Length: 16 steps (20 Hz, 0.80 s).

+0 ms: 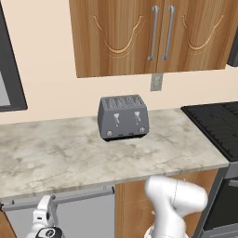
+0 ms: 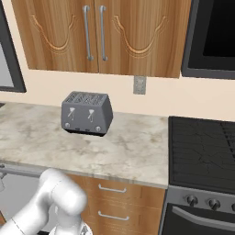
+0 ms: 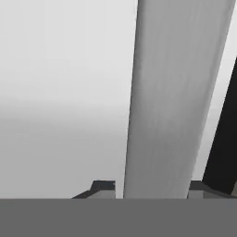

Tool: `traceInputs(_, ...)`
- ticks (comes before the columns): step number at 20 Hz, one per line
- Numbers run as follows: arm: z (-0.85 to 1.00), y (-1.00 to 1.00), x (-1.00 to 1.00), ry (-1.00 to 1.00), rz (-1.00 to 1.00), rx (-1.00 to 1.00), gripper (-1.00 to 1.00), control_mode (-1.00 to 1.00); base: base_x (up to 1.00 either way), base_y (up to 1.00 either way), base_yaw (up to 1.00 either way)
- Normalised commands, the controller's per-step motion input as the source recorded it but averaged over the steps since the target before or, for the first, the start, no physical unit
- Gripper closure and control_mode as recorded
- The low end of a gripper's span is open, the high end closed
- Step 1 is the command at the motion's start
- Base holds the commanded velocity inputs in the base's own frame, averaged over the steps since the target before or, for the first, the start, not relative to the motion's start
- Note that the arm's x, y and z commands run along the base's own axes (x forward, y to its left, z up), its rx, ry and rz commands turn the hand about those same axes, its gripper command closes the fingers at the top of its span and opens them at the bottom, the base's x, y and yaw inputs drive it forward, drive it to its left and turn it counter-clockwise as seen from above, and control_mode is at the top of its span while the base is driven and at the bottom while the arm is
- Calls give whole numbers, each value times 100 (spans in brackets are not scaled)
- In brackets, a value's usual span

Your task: Open the dishwasher door and pull out the top rack.

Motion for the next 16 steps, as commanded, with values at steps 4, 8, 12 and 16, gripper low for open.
traceInputs(4,-61,4,-92,22,11,13,100,-100,0,0,0)
traceInputs(8,-76,18,-100,28,6,4,100,-100,0,0,0)
traceInputs(12,-85,21,-100,31,3,0,100,-100,0,0,0)
traceInputs(16,-96,14,-100,37,0,0,100,-100,0,0,0)
